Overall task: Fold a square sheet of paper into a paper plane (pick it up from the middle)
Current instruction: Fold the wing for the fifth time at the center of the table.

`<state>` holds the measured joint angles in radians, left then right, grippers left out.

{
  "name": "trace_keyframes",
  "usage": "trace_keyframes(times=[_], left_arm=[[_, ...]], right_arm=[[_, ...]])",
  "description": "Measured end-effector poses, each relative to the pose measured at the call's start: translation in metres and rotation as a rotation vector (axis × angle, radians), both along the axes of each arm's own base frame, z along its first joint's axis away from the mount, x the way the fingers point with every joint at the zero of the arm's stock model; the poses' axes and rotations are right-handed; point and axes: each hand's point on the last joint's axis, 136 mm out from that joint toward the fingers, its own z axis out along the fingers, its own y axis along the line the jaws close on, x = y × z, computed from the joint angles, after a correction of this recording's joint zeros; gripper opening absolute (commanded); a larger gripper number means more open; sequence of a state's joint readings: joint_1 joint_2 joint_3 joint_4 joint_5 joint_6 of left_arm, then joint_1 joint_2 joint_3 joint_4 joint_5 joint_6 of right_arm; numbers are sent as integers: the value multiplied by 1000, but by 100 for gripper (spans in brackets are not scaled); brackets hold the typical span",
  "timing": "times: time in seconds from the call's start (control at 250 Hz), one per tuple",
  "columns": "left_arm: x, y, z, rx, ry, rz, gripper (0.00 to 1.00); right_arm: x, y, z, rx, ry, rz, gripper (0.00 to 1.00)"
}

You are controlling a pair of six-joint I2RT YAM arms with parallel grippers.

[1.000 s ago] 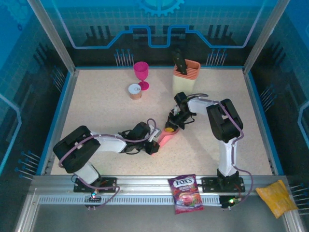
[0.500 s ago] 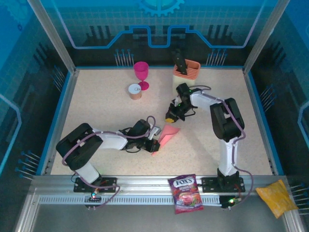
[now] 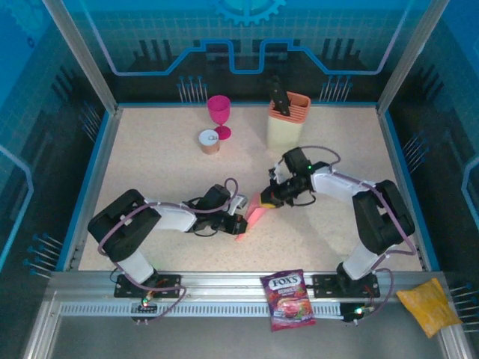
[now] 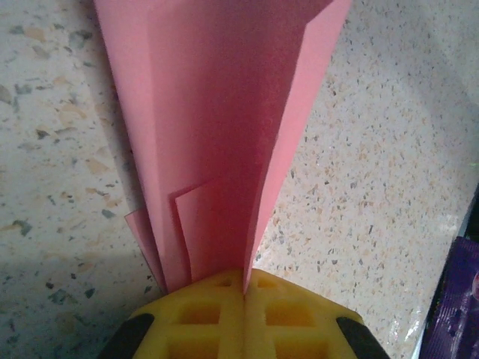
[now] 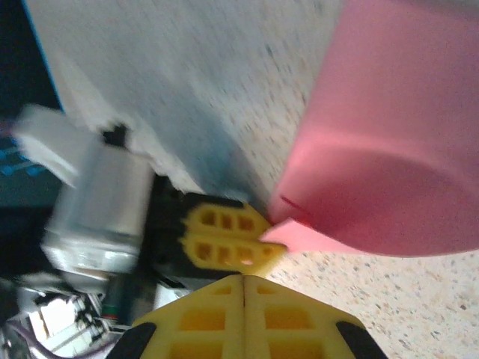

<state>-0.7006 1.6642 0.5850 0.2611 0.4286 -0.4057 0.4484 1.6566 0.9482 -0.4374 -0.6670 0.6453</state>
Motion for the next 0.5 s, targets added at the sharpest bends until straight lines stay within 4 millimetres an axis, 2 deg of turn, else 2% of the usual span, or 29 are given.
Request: trace_keyframes(times=[0.136, 0.308, 0.503], left_arm=[[0, 0, 0, -15, 18, 6, 0], [0, 0, 0, -23, 25, 5, 0], [1, 0, 0, -31, 32, 2, 0]], right_arm=[[-19, 7, -15, -4, 6, 48, 0], [-14, 23, -20, 24, -41, 73, 0], [-13, 30, -35, 20, -29, 85, 0]])
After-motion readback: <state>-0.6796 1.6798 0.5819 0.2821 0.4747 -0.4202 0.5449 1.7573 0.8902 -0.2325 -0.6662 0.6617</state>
